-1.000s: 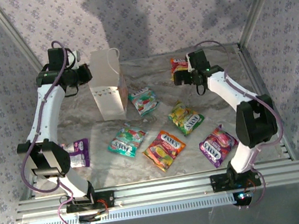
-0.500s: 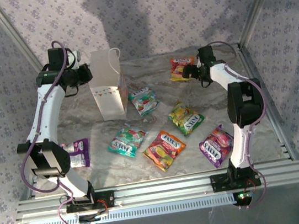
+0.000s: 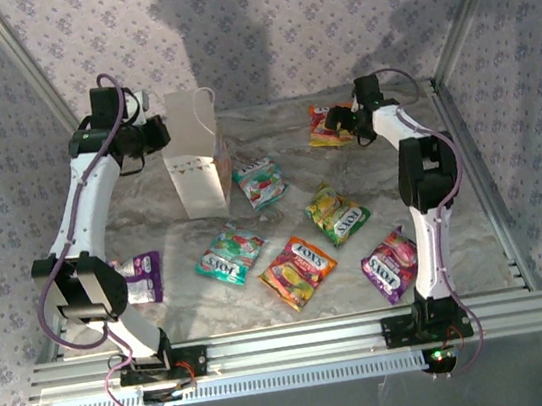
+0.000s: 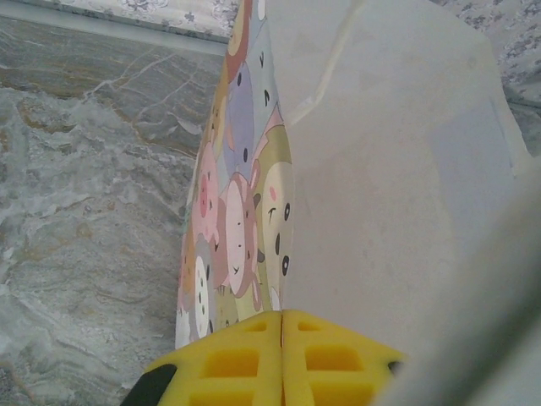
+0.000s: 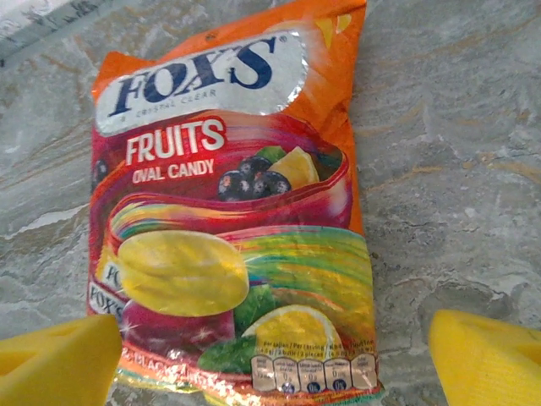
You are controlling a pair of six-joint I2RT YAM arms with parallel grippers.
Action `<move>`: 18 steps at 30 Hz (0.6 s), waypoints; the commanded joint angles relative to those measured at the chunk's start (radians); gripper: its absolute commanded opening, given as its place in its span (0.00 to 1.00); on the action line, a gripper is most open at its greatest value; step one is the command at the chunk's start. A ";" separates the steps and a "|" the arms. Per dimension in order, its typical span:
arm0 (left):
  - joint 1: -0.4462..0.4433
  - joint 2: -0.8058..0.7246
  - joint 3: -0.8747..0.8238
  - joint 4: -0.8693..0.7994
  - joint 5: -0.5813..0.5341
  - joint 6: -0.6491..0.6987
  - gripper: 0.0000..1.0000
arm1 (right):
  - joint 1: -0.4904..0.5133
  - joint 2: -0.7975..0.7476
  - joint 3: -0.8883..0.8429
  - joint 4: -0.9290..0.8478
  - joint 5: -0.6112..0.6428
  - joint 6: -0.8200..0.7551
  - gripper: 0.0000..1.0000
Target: Place the snacks into the paper bag
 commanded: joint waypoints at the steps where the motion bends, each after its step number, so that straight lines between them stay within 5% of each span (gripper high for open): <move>1: -0.018 -0.005 0.024 -0.002 0.027 0.013 0.04 | -0.008 0.047 0.073 -0.063 0.001 0.023 0.95; 18: -0.032 -0.014 0.002 -0.008 -0.002 0.018 0.04 | 0.012 0.183 0.228 -0.148 -0.026 0.034 0.91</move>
